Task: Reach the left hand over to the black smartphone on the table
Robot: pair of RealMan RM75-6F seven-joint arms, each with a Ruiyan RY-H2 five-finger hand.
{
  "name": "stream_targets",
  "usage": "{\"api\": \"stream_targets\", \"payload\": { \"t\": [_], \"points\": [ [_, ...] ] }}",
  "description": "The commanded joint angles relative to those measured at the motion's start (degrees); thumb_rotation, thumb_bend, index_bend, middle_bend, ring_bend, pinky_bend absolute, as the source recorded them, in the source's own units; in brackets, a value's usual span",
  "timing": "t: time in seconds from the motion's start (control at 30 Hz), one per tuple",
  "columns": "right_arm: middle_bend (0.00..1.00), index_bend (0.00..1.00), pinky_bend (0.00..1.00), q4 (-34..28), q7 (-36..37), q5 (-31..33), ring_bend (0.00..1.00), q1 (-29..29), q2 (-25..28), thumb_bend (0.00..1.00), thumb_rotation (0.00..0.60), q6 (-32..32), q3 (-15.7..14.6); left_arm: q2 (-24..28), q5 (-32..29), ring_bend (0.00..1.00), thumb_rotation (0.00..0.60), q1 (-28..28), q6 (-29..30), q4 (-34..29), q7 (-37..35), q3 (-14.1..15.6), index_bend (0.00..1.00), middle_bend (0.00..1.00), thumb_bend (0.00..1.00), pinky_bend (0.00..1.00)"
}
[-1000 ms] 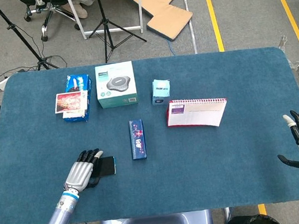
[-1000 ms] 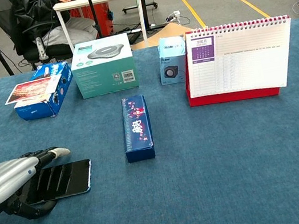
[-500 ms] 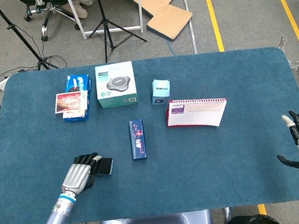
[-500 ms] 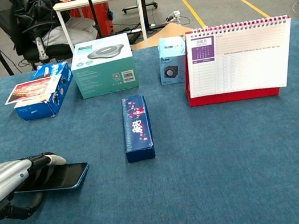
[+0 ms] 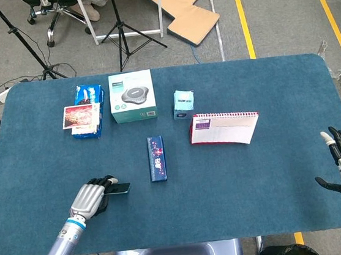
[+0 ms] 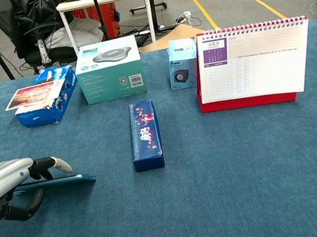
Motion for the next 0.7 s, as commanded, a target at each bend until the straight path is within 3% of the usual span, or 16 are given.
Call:
{"api": "stream_targets", "payload": {
  "t": [0.03, 0.23, 0.43, 0.6, 0.7],
  "points": [
    [0.0, 0.05, 0.0, 0.0, -0.2, 0.0, 0.0, 0.1, -0.1, 0.0, 0.6, -0.1, -0.1, 1.4, -5.4, 0.22, 0.6, -2.9, -2.7, -2.1, 3.8, -2.8, 0.2, 0.14, 0.79, 0.21],
    [0.0, 0.05, 0.0, 0.3, -0.8, 0.5, 0.0, 0.3, -0.4, 0.0, 0.6, -0.7, -0.1, 0.4, -13.0, 0.21, 0.6, -7.7, -4.6, 0.3, 9.3, -6.9, 0.2, 0.14, 0.79, 0.21],
    [0.0, 0.05, 0.0, 0.5, -1.0, 0.9, 0.0, 0.3, -0.5, 0.0, 0.6, -0.9, 0.1, -1.2, -16.6, 0.2, 0.6, -9.5, -4.5, 3.3, 10.8, -7.2, 0.2, 0.14, 0.79, 0.21],
    [0.0, 0.05, 0.0, 0.5, -0.7, 1.0, 0.0, 0.3, -0.5, 0.0, 0.6, -0.9, 0.1, -1.0, -10.9, 0.12, 0.6, -8.2, -1.2, 4.5, 4.7, -7.0, 0.2, 0.08, 0.77, 0.14],
    [0.0, 0.05, 0.0, 0.3, -0.1, 0.8, 0.0, 0.2, -0.3, 0.0, 0.6, -0.7, 0.1, 0.7, -4.1, 0.05, 0.6, -6.1, 4.2, 4.4, -0.7, -6.8, 0.16, 0.03, 0.7, 0.09]
  ]
}}
